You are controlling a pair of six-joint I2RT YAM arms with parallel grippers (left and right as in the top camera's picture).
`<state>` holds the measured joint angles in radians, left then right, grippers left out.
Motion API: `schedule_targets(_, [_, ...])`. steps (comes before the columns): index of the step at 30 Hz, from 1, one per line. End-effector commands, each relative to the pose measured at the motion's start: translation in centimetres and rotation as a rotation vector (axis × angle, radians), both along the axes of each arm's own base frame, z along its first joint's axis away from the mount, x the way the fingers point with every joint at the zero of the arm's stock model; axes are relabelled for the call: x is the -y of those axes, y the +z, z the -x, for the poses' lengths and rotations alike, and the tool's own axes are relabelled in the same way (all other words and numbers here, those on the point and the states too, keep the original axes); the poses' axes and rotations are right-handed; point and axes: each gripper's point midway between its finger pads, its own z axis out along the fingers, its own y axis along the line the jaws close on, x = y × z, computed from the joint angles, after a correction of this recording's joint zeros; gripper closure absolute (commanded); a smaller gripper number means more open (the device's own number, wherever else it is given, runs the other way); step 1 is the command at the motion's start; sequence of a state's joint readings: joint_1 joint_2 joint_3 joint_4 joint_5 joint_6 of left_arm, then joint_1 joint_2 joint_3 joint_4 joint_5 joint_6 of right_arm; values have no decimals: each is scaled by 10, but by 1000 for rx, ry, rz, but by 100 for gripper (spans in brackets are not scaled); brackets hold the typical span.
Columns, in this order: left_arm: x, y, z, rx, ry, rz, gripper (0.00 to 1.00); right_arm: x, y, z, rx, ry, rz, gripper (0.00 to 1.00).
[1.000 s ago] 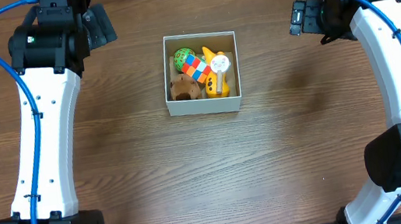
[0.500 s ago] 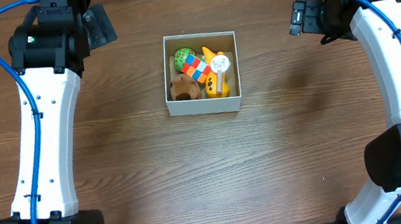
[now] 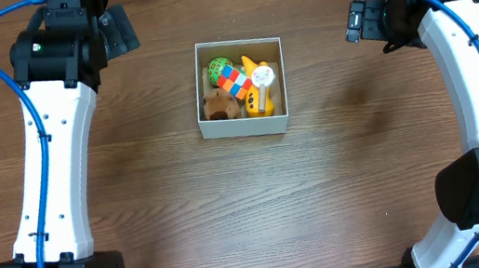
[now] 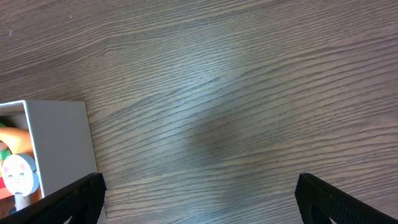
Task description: Pack container
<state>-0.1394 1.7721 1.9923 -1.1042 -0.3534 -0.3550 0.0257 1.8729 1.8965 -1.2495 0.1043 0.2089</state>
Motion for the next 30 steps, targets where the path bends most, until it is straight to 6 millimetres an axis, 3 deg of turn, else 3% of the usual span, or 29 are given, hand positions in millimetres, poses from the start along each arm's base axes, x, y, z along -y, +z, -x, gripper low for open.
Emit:
schedule_targets(1, [-4,6,1,8,-1,-23,0,4,16,-2,43,-15,2,0])
schedule_targets(30, [-4,6,1,9,-1,-22,0,4,16,-2,43,-16,3,0])
